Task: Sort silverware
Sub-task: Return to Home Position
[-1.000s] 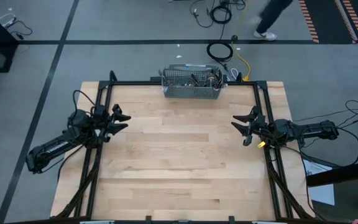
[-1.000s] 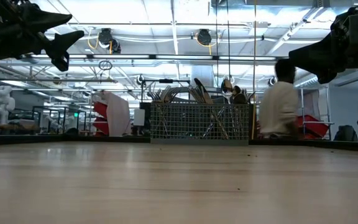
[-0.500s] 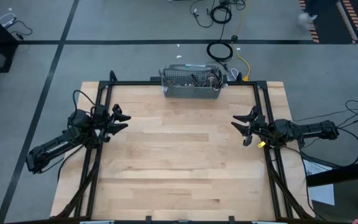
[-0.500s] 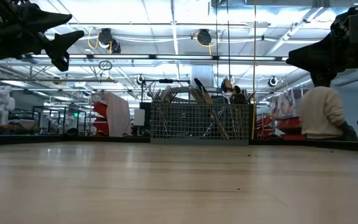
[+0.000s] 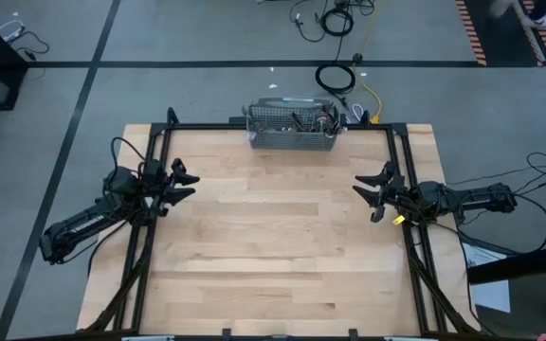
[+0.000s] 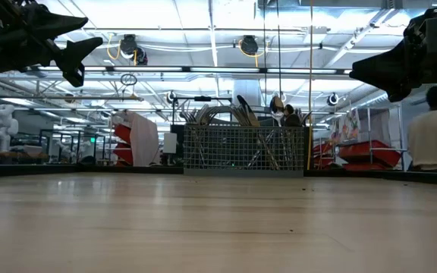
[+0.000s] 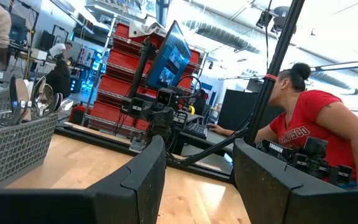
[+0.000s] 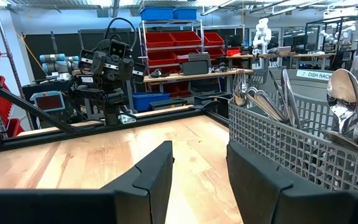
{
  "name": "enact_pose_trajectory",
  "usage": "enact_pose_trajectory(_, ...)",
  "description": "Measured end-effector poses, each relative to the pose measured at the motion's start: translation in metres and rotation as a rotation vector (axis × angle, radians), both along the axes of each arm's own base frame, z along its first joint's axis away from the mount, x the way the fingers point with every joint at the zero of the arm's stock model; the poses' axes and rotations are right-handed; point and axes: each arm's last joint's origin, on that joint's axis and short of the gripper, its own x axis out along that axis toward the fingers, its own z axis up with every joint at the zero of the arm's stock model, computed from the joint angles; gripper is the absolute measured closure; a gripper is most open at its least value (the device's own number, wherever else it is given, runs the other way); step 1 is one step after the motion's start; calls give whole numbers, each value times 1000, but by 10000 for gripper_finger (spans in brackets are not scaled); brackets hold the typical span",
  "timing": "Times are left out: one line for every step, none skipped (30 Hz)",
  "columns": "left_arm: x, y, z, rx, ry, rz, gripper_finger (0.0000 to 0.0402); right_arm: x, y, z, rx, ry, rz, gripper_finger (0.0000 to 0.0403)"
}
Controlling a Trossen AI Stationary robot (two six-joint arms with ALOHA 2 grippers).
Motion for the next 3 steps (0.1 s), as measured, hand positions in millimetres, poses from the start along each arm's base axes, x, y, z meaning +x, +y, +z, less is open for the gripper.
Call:
enact_pose_trajectory(0,0,0,0,0,0,214,0,0,0,0,0,0,261)
enact_pose_trajectory(0,0,0,0,0,0,214,0,0,0,0,0,0,261)
enact_pose_trajectory(0,0,0,0,0,0,214,0,0,0,0,0,0,261)
